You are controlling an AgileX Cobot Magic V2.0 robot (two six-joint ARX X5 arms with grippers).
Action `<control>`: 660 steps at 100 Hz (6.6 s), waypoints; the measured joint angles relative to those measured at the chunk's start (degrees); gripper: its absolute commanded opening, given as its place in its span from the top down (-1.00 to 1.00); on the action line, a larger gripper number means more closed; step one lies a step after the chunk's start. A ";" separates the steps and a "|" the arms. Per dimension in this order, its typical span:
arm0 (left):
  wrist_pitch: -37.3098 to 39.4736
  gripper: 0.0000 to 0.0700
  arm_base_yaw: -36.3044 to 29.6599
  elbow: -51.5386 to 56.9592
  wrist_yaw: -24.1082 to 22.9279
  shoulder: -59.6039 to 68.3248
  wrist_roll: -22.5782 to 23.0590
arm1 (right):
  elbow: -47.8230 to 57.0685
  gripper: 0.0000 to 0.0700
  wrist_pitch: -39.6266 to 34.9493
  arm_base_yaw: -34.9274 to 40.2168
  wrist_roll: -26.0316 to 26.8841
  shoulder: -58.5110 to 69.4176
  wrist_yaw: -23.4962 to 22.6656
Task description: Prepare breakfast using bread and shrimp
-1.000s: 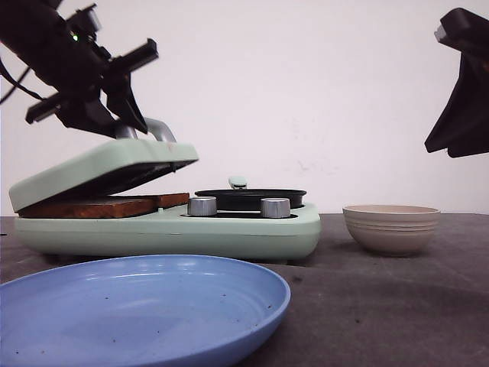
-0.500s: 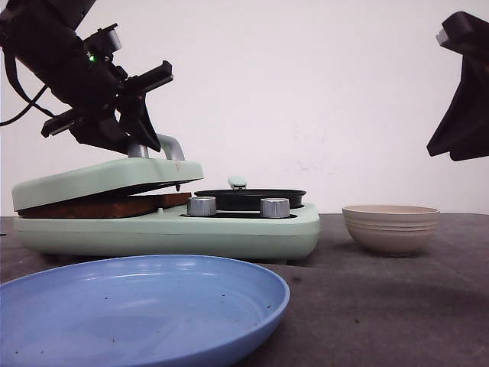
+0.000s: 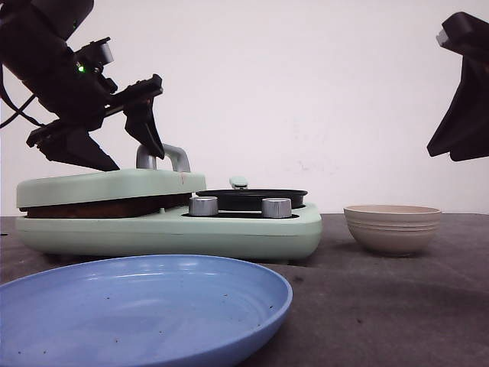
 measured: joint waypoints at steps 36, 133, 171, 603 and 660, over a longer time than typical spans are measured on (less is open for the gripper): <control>-0.59 -0.27 0.26 2.03 1.03 -13.38 -0.81 | 0.00 0.58 0.09 0.00 0.00 0.00 0.02; -15.21 -0.24 -0.28 -3.82 -2.99 -41.70 7.06 | 29.07 0.24 -16.70 -13.27 -4.09 15.12 -8.22; -17.88 -0.23 -1.57 -9.66 -2.69 -53.24 9.38 | 47.52 -0.01 -25.88 -27.98 -5.70 45.35 -18.34; -25.11 -0.23 -1.57 -9.84 -1.62 -54.69 12.74 | 60.13 1.00 32.24 -3.98 -61.51 67.21 22.91; -25.14 -0.23 -1.57 -9.84 -1.53 -55.69 13.20 | 60.13 1.00 38.10 -3.43 -69.11 67.21 21.53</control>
